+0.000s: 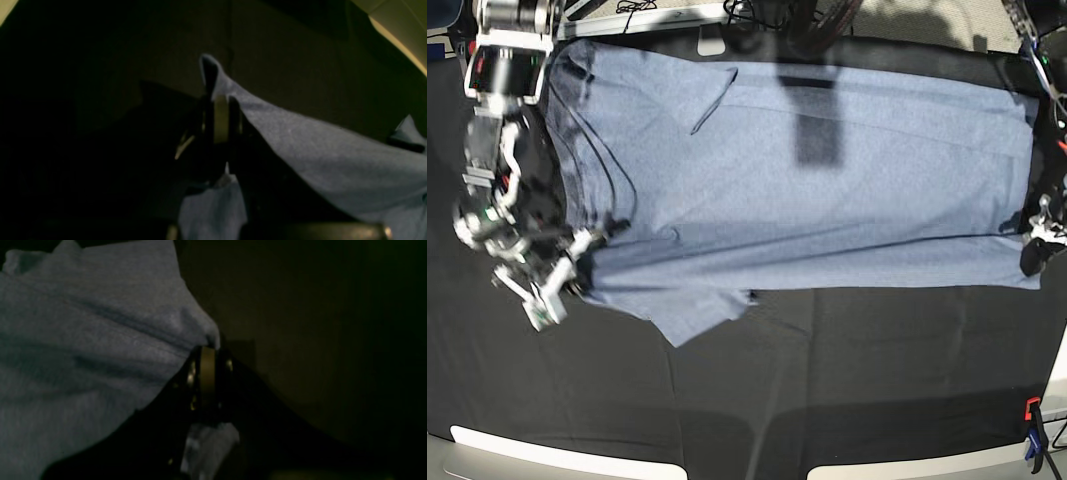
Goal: Layout the t-shirt on the table in an organized manner, then fold the t-shirt properly
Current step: 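Fold the hem half over the collar half with both grippers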
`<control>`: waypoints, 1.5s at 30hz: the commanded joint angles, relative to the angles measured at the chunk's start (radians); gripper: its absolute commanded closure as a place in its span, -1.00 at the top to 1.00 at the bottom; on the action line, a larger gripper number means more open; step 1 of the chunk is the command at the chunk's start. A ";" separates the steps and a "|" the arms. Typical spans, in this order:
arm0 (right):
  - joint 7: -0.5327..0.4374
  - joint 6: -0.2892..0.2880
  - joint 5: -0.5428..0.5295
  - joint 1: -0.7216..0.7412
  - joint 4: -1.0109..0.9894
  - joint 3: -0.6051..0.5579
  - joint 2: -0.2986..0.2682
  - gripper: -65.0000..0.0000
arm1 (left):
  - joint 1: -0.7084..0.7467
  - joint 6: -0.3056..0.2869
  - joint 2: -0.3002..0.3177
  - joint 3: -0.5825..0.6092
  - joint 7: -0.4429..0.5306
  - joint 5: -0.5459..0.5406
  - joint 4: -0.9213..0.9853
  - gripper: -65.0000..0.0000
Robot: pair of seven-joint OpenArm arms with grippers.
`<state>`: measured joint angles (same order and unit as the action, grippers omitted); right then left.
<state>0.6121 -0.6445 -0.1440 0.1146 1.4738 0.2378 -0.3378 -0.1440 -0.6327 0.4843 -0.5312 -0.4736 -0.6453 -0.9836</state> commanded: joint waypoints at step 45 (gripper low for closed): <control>0.156 0.008 -0.167 -0.411 0.410 0.164 0.058 0.05 | 0.274 -0.030 -0.018 -0.169 -0.132 -0.167 -0.227 -0.25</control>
<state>0.7895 -0.6361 -0.3031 -0.3042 1.8629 0.3958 -0.2661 0.1387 -0.6548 0.4393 -0.6941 -0.6296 -0.7891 -1.1912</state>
